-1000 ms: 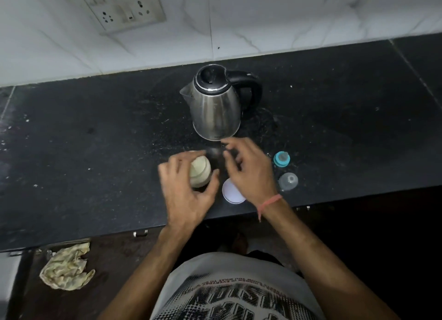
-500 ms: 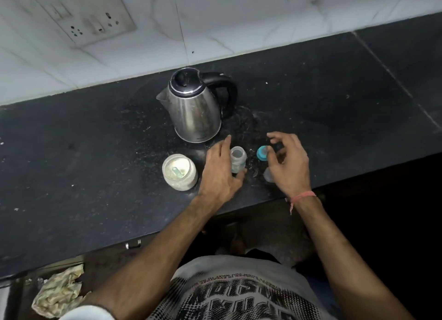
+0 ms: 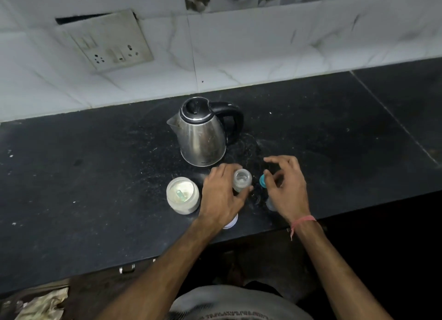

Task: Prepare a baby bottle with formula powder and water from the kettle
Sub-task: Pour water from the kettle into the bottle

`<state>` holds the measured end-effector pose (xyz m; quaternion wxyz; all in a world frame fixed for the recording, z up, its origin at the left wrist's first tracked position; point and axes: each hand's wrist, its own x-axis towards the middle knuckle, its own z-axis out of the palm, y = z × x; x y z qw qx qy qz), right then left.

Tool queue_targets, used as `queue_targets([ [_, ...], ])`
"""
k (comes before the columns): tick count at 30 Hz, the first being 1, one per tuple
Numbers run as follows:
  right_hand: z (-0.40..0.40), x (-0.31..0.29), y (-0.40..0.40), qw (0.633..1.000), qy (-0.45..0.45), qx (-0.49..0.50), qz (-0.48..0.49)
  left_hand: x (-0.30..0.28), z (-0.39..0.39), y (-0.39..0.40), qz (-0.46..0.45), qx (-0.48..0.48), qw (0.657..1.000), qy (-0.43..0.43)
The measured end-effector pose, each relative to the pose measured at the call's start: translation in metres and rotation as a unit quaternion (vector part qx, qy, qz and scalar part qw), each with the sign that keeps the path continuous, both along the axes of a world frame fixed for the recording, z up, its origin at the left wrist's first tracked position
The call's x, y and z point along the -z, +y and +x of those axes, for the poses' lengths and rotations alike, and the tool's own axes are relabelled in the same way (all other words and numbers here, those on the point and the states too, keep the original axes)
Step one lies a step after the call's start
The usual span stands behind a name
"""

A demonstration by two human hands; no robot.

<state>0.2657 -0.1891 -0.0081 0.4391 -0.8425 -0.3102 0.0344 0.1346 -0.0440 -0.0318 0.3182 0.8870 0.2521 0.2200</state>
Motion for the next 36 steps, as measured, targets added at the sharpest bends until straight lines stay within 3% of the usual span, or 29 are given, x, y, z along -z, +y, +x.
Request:
queue_targets([
  [8,0.012,-0.016,0.035,0.999,0.011,-0.033,0.034,-0.044,-0.03,0.021,-0.051,-0.109,0.981,-0.15],
  [18,0.023,-0.038,0.105,0.993,0.002,-0.094,0.076,-0.026,-0.044,0.05,-0.107,-0.236,0.952,-0.165],
  [24,0.065,-0.059,0.131,0.995,-0.009,-0.014,0.097,-0.014,-0.036,0.065,-0.141,-0.283,0.94,-0.129],
  [31,0.089,-0.066,0.176,0.991,0.078,-0.109,-0.026,-0.017,-0.028,0.077,-0.137,-0.274,0.95,-0.058],
  [36,0.095,-0.048,0.203,0.979,0.175,-0.101,0.023,-0.016,-0.022,0.074,-0.117,-0.273,0.955,0.002],
])
